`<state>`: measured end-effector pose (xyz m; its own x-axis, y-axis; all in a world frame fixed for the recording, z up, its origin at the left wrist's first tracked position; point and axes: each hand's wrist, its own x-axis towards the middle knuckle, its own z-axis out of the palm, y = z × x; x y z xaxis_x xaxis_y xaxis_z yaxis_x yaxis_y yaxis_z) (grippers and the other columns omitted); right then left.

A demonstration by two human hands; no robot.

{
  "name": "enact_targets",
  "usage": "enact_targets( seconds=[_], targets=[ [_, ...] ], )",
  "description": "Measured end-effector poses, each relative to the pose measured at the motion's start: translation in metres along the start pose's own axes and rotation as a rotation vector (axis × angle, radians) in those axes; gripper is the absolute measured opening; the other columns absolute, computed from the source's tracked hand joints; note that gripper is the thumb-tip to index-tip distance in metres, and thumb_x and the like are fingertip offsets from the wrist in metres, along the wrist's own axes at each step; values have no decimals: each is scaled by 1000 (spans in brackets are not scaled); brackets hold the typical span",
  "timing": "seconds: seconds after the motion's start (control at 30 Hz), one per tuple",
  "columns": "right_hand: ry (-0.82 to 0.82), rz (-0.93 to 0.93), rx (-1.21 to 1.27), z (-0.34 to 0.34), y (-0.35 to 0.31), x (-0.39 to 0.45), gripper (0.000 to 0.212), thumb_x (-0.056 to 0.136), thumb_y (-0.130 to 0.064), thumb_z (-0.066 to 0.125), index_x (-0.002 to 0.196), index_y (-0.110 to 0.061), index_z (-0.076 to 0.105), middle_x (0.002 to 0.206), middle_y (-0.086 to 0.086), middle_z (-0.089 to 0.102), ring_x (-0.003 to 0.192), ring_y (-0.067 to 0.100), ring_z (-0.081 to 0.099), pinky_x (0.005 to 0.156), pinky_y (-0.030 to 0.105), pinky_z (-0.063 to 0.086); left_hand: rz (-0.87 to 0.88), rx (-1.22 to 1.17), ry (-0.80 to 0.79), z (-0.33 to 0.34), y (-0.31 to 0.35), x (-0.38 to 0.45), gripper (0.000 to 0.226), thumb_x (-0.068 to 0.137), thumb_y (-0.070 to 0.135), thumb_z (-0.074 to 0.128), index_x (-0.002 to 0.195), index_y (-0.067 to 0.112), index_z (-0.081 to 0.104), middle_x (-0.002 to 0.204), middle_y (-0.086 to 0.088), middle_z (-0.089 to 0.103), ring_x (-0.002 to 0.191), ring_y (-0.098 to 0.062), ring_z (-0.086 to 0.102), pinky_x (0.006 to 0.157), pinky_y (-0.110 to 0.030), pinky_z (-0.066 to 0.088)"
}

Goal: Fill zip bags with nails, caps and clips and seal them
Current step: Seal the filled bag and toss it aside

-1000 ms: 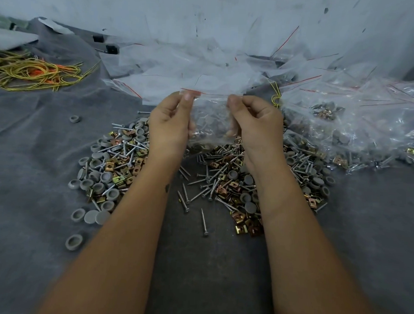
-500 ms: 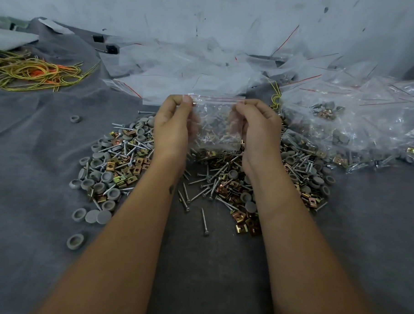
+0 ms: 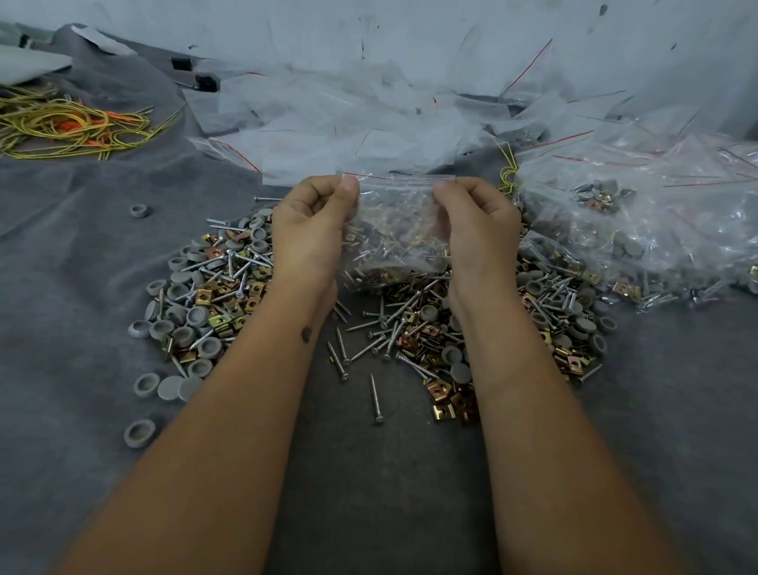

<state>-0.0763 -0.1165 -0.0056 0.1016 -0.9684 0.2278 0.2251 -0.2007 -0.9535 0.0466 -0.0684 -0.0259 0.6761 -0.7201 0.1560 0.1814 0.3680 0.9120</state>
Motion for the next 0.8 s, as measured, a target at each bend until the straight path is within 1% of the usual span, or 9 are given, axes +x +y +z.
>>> enact_targets(
  seconds=[0.07, 0.17, 0.27, 0.33, 0.4, 0.5, 0.63, 0.7, 0.8],
  targets=[
    [0, -19, -10, 0, 0, 0, 21, 86, -4, 62, 67, -14, 63, 52, -5, 50, 48, 7, 41, 47, 17, 37, -18, 8, -10, 1, 0, -1, 20, 94, 16, 64, 74, 16, 62, 59, 6, 55, 53, -7, 43, 55, -23, 41],
    [7, -44, -65, 0, 1, 2, 18, 89, -8, 63, 72, -13, 65, 58, 0, 51, 54, 10, 43, 50, 20, 38, -69, -7, -41, 2, 2, -2, 23, 93, 20, 64, 71, 17, 62, 55, 8, 55, 49, -5, 45, 51, -20, 41],
    [-21, -72, -129, 1, 2, 2, 21, 91, -11, 62, 72, -18, 66, 53, -8, 54, 51, 6, 46, 51, 16, 42, -82, -4, -60, 2, 2, -2, 21, 92, 22, 66, 72, 17, 64, 59, 6, 58, 52, -7, 49, 49, -18, 44],
    [-27, -69, -129, 1, 2, 2, 21, 90, -10, 63, 70, -17, 66, 53, -9, 54, 51, 5, 47, 51, 15, 42, -57, -17, -48, 2, 1, -1, 18, 92, 18, 66, 74, 14, 66, 62, 1, 59, 58, -14, 52, 57, -26, 48],
    [-31, -40, -77, 1, 2, 2, 18, 86, -8, 65, 70, -14, 67, 55, -7, 55, 52, 7, 46, 52, 17, 42, -25, -45, -34, 1, 0, -1, 16, 91, 14, 67, 75, 12, 66, 61, 2, 63, 60, -14, 57, 63, -30, 52],
    [-70, -20, -41, 1, 2, 1, 16, 84, -6, 68, 73, -16, 69, 56, -8, 60, 53, 5, 51, 55, 17, 46, 4, -59, -52, 0, -3, 0, 17, 90, 14, 67, 73, 11, 65, 58, 4, 65, 55, -9, 60, 58, -27, 54],
    [-106, -34, -57, 1, 2, 1, 17, 86, -7, 68, 73, -19, 68, 60, -9, 63, 63, 9, 56, 65, 26, 51, -50, -78, -106, -2, 0, 0, 13, 82, 19, 74, 72, 12, 69, 58, 3, 65, 51, -7, 58, 51, -21, 50],
    [-117, -45, -78, 0, 2, 0, 17, 86, -7, 68, 74, -19, 68, 60, -9, 63, 62, 8, 56, 63, 24, 51, -88, -63, -161, -3, 2, -1, 11, 75, 24, 76, 73, 14, 71, 62, 3, 68, 53, -6, 61, 50, -18, 49],
    [-132, -22, -58, 0, 1, 0, 19, 85, -3, 68, 72, -18, 67, 57, -8, 63, 55, 7, 57, 57, 22, 52, -84, -31, -183, -3, 2, -3, 19, 68, 26, 77, 77, 13, 68, 64, 4, 70, 57, -5, 65, 52, -18, 50]
  ],
)
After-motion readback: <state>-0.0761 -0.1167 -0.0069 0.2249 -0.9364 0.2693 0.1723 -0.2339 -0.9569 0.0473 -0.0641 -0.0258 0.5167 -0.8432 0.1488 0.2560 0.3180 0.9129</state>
